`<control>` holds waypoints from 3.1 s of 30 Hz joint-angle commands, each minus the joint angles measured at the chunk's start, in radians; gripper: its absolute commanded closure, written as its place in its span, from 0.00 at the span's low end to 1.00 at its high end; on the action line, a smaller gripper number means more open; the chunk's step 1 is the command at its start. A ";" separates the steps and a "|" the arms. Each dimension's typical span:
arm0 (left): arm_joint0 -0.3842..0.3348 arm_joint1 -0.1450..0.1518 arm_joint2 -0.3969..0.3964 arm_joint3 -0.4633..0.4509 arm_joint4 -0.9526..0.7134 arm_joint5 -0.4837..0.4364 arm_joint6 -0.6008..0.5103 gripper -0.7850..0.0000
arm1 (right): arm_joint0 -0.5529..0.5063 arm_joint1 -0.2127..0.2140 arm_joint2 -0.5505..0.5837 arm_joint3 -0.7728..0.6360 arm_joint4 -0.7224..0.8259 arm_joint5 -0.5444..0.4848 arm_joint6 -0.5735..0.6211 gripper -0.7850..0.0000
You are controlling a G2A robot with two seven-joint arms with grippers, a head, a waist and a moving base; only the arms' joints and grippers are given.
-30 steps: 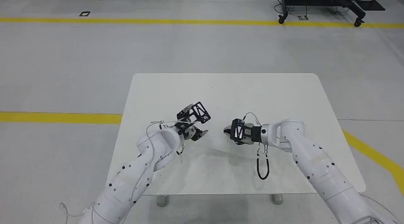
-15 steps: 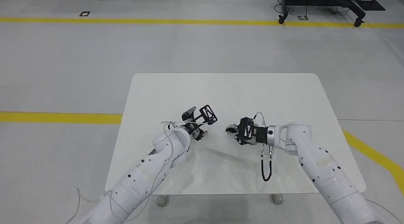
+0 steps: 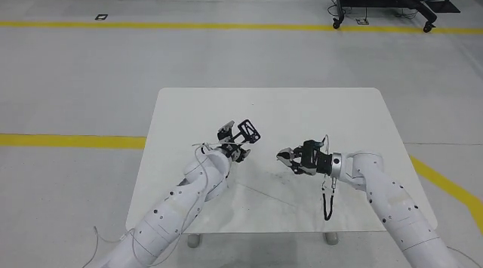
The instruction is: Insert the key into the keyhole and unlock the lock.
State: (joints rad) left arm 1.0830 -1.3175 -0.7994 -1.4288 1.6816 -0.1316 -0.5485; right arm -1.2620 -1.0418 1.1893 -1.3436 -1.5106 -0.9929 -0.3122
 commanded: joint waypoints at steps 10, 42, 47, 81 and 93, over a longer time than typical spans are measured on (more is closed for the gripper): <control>0.221 0.075 -0.353 -0.096 -0.396 -0.315 0.481 0.00 | 0.076 -0.024 -0.124 0.152 0.475 -0.019 -0.092 1.00; -0.342 0.078 0.380 0.525 -0.811 -0.881 1.192 0.61 | 0.261 0.021 -0.441 0.175 1.415 -0.019 0.313 1.00; -0.391 0.074 0.486 0.572 -0.763 -0.881 1.334 0.69 | 0.261 0.021 -0.442 0.177 1.409 -0.019 0.316 1.00; -0.452 0.086 0.629 0.594 -0.962 -0.881 1.356 1.00 | 0.306 0.077 -0.569 0.158 1.052 -0.019 -0.044 0.70; -0.447 0.104 0.629 0.588 -0.976 -0.881 1.356 1.00 | 0.315 0.084 -0.589 0.158 1.007 -0.019 -0.091 0.00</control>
State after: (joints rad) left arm 0.6354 -1.2145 -0.1700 -0.8404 0.7059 -1.0122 0.8078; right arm -0.9467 -0.9579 0.5999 -1.1861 -0.5033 -1.0123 -0.4036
